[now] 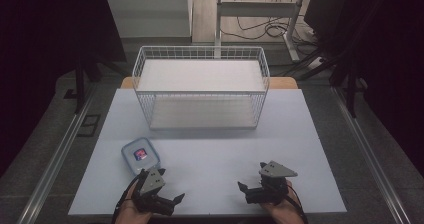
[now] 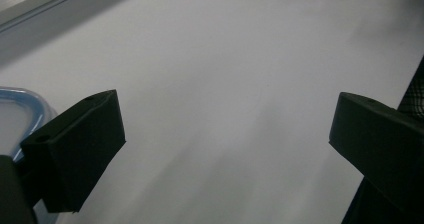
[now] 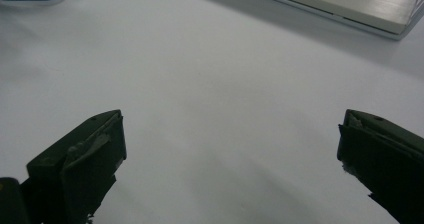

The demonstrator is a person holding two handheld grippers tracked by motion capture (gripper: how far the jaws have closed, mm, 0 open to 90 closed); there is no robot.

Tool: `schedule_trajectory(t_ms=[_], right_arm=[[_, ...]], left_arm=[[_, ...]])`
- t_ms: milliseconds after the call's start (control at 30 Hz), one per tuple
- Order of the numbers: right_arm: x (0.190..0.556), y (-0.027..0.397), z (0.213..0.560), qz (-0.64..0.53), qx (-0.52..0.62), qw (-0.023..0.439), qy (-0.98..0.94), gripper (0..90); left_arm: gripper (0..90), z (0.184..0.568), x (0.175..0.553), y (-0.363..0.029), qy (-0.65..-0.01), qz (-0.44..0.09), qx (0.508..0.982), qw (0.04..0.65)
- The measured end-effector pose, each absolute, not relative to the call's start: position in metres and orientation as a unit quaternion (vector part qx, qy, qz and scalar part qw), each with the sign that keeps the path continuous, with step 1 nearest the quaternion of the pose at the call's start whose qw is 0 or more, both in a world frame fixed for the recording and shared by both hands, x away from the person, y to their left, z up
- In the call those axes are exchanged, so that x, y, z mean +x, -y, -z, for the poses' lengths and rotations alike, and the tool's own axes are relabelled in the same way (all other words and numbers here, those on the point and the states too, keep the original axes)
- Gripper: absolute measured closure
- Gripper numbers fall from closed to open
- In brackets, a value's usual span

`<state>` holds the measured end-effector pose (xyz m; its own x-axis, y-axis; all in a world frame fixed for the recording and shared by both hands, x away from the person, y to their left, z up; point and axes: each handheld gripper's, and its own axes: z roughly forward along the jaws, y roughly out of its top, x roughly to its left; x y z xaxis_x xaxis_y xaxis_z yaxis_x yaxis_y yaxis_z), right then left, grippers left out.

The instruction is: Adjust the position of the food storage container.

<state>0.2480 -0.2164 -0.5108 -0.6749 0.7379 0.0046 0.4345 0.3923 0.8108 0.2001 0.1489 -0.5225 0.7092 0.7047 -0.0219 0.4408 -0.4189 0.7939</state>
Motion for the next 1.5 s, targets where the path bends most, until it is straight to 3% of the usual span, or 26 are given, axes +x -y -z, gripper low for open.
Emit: schedule_trajectory(t_ms=[267,400,533,567,633,733,767,800,867,1067,1300,1500], right_arm=[[0.255,0.224,0.51,-0.425,0.384,0.17,-0.802,0.0],[0.255,0.225,0.509,-0.425,0.382,0.172,-0.802,0.0],[0.256,0.225,0.51,-0.417,0.38,0.171,-0.808,0.0],[0.256,0.226,0.51,-0.414,0.381,0.173,-0.809,0.0],[0.256,0.226,0.51,-0.414,0.381,0.173,-0.808,0.0],[0.256,0.226,0.509,-0.414,0.382,0.171,-0.809,0.0],[0.256,0.226,0.509,-0.413,0.382,0.17,-0.809,0.0],[0.256,0.226,0.509,-0.413,0.382,0.17,-0.809,0.0],[0.256,0.226,0.509,-0.413,0.38,0.169,-0.81,0.0],[0.255,0.226,0.507,-0.418,0.372,0.169,-0.811,0.0],[0.256,0.225,0.508,-0.414,0.372,0.173,-0.812,1.9],[0.255,0.226,0.505,-0.433,0.376,0.172,-0.801,4.2]], left_arm=[[0.4,0.516,0.201,-0.157,-0.348,-0.133,0.821,0.433],[5.2,0.507,0.198,-0.168,-0.354,-0.145,0.813,0.44],[18.1,0.497,0.194,-0.189,-0.364,-0.166,0.806,0.437],[27.6,0.495,0.194,-0.196,-0.369,-0.163,0.801,0.442],[31.6,0.492,0.193,-0.212,-0.383,-0.161,0.79,0.45],[48.3,0.489,0.189,-0.232,-0.401,-0.154,0.776,0.462],[60.7,0.489,0.188,-0.236,-0.405,-0.155,0.773,0.462],[60.7,0.489,0.187,-0.241,-0.409,-0.157,0.771,0.462],[71.3,0.492,0.184,-0.251,-0.415,-0.166,0.772,0.452],[88.5,0.507,0.178,-0.268,-0.431,-0.174,0.781,0.417],[89.9,0.518,0.184,-0.286,-0.458,-0.156,0.77,0.417],[89.9,0.528,0.195,-0.28,-0.457,-0.142,0.781,0.4]])
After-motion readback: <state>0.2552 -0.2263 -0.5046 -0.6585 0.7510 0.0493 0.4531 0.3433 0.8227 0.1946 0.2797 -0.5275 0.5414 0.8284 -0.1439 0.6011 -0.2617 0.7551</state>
